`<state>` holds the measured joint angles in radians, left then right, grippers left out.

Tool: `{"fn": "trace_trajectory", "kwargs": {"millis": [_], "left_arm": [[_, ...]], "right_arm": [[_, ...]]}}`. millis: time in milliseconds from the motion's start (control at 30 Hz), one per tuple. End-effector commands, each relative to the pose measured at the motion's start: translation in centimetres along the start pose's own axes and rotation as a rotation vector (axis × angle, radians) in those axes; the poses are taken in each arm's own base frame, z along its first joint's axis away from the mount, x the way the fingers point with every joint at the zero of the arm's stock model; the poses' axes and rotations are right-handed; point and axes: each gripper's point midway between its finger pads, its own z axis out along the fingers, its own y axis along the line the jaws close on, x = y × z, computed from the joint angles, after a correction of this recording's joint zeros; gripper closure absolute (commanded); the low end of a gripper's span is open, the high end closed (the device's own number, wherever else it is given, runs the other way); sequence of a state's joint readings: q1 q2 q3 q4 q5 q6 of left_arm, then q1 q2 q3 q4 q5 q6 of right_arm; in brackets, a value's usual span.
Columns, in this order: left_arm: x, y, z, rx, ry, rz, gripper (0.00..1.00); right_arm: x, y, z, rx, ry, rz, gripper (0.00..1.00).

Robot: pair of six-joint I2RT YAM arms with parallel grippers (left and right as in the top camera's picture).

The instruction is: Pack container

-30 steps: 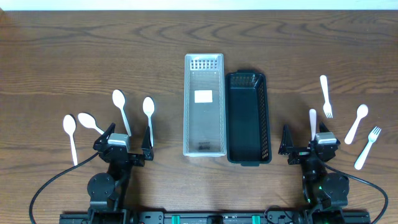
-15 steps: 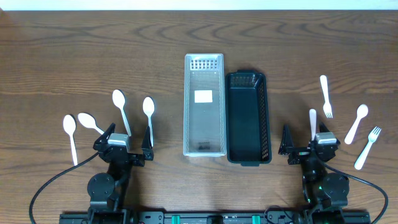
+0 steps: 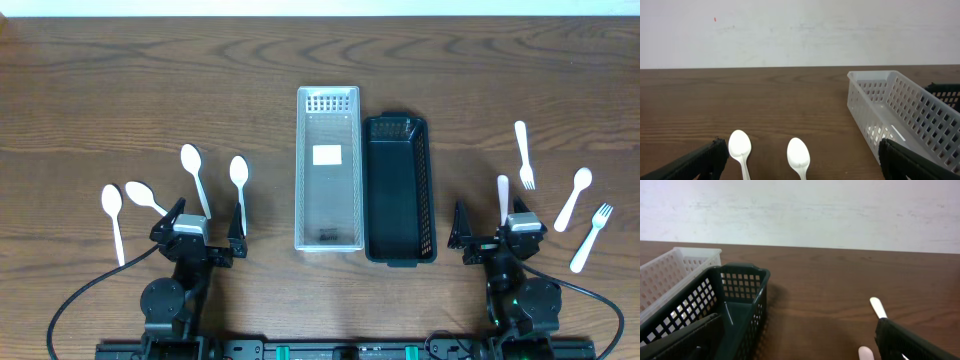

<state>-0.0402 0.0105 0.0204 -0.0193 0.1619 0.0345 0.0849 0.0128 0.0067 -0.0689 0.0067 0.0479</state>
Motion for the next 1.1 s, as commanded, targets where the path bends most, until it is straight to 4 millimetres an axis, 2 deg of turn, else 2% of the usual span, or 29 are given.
{"fn": "trace_trajectory", "kwargs": {"millis": [0, 500, 667, 767, 933, 1067], "left_arm": [[1.6, -0.6, 0.1, 0.034, 0.047, 0.010, 0.02], [1.6, -0.6, 0.1, 0.034, 0.048, 0.010, 0.02], [1.2, -0.5, 0.0, 0.027, 0.051, -0.086, 0.02], [0.1, -0.6, -0.3, 0.026, 0.062, -0.114, 0.02], [-4.1, -0.2, -0.5, -0.010, 0.090, -0.116, 0.02], [-6.0, 0.2, 0.4, -0.041, 0.222, -0.128, 0.02]], "right_arm": [[0.1, 0.3, 0.0, -0.014, 0.001, 0.006, 0.01], [0.1, 0.4, 0.0, -0.017, 0.001, 0.007, 0.01], [0.0, 0.3, 0.0, -0.013, -0.001, 0.076, 0.01], [-0.1, -0.4, -0.3, 0.027, 0.016, 0.119, 0.01], [-2.9, -2.1, -1.8, 0.139, 0.054, 0.152, 0.01], [-4.3, -3.1, -3.3, 0.208, 0.174, 0.143, 0.01]]}}
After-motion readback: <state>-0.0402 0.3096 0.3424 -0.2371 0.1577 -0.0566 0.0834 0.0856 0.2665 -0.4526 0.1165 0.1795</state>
